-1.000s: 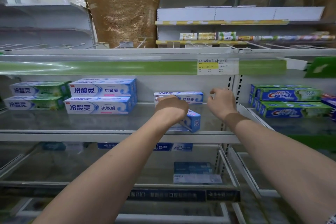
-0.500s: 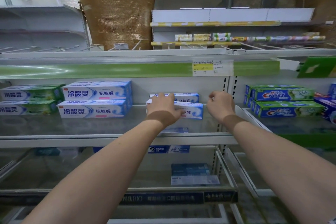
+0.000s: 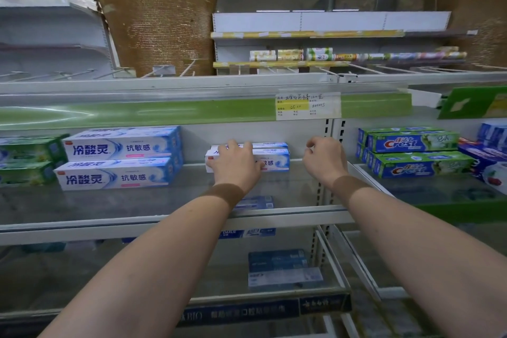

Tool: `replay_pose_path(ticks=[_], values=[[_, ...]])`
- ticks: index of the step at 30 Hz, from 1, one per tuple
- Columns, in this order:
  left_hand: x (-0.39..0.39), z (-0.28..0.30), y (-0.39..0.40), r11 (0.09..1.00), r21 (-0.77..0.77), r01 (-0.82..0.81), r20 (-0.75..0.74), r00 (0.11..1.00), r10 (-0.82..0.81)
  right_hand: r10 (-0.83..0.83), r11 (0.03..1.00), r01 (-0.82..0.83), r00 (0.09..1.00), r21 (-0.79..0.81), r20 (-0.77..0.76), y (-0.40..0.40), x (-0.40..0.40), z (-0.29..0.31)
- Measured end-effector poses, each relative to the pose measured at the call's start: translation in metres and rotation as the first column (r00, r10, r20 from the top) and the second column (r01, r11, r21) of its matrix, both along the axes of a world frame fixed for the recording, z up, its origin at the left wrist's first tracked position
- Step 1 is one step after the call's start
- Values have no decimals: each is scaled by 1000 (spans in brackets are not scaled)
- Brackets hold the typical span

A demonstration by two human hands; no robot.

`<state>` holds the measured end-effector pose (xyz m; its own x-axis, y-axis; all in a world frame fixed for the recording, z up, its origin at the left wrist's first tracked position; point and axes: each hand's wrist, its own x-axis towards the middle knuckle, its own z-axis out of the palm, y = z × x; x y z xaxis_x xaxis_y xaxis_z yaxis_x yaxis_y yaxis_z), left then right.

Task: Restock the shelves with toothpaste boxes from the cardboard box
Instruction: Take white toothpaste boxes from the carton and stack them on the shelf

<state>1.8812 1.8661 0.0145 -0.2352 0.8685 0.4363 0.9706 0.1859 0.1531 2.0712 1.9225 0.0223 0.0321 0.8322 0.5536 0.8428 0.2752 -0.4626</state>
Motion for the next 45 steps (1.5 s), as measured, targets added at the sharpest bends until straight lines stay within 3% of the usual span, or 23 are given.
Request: replay_pose_path(ticks=[18, 29, 39, 45], values=[[-2, 0, 20, 1000, 0, 1, 56, 998, -1, -14, 1000, 14, 1000, -6, 23, 4, -6, 5], [-8, -1, 0, 999, 39, -11, 36, 999, 10, 100, 995, -101, 993, 13, 68, -7, -33, 3], [-86, 11, -93, 960, 133, -247, 6, 969, 248, 372, 927, -374, 923, 5, 101, -61, -146, 8], [-168, 12, -192, 883, 162, -441, 36, 897, 441, 583, 806, -592, 798, 16, 151, -135, -248, 5]])
